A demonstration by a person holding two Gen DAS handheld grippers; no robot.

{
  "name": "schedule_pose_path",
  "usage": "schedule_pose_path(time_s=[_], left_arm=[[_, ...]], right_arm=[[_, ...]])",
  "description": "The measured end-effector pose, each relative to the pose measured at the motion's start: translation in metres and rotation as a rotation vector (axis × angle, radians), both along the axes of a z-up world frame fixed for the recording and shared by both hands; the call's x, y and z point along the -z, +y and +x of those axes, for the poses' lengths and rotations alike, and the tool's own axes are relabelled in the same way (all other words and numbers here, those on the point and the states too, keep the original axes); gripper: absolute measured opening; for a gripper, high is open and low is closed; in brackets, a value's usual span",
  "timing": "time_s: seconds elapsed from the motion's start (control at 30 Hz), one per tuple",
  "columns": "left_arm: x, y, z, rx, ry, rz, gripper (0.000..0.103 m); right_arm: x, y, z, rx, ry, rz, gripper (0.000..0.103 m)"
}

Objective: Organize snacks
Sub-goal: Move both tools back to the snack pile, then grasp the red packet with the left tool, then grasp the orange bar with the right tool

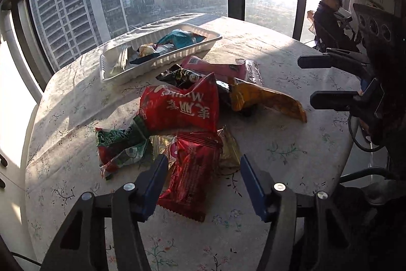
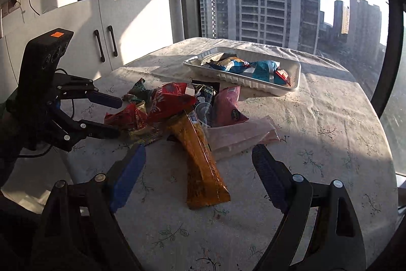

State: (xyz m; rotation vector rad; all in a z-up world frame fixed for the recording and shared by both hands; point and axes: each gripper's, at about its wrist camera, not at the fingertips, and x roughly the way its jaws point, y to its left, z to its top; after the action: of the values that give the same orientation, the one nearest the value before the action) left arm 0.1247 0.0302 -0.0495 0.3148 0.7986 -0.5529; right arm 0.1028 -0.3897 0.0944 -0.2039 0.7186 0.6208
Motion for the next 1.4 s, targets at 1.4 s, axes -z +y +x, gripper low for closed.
schedule_pose_path(time_s=[1.4], left_arm=[[0.009, 0.022, -0.011, -0.083, 0.136, -0.117, 0.023]], right_arm=[[0.023, 0.033, 0.047, -0.073, 0.16, -0.141, 0.066]])
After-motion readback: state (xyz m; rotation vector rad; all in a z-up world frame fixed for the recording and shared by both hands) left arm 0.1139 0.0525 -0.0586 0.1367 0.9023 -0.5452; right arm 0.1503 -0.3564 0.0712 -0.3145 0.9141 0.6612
